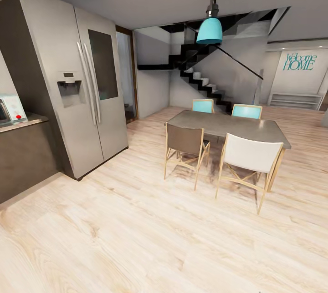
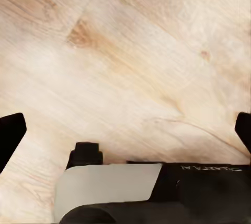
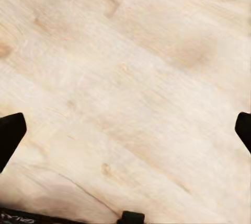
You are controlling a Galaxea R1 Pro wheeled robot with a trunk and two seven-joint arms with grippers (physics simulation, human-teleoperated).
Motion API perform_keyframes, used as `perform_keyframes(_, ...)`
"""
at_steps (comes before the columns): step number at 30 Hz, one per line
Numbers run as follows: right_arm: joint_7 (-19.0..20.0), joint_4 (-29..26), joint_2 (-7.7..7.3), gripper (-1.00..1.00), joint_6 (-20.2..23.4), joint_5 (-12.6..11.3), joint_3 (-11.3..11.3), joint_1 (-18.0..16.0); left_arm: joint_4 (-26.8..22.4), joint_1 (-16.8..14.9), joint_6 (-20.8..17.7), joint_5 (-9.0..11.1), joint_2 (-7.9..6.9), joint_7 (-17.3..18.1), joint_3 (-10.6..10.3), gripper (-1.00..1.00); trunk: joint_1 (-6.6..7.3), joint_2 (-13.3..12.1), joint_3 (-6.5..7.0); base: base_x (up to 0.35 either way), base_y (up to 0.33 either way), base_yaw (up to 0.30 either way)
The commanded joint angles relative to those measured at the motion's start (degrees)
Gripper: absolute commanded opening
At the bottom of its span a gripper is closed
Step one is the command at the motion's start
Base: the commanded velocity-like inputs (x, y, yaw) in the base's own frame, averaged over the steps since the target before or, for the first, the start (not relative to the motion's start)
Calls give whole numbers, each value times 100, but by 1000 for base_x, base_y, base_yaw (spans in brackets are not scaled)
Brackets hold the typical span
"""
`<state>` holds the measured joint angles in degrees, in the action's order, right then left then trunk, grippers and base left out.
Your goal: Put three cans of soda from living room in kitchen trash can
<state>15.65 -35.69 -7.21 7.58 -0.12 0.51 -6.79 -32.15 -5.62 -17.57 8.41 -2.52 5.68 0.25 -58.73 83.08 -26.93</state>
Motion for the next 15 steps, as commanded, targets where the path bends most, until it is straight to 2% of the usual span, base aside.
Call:
perform_keyframes(1,9,-826,4,100,211,-4,2,-9,-2352,-2,-77,7,-2,2,-1,100,0,0,0,0,0,0)
perform_keyframes(3,22,-1525,12,100,601,-8,3,-24,-2972,-5,-191,18,-5,6,-4,100,0,0,0,0,0,0)
perform_keyframes(4,31,-2408,19,100,1050,-9,0,-32,-3542,18,-295,23,-9,10,-5,100,0,0,0,0,0,0)
perform_keyframes(5,72,-3544,22,100,1615,-12,-5,-16,-4186,69,-356,23,-18,21,-6,100,0,0,0,0,0,0)
perform_keyframes(8,137,-3925,17,100,1682,-16,8,16,-4369,144,-230,1,-28,21,-3,100,0,0,0,0,0,0)
perform_keyframes(10,168,-3955,14,100,1503,-19,76,43,-4371,205,41,-5,-56,23,-1,100,0,0,0,0,0,0)
perform_keyframes(14,238,-3836,9,100,833,-21,356,154,-4145,358,904,-16,-146,81,-9,100,0,0,0,0,0,0)
perform_keyframes(15,300,-3765,13,100,543,-18,496,234,-4036,432,1281,-19,-177,126,-13,100,0,0,0,0,0,0)
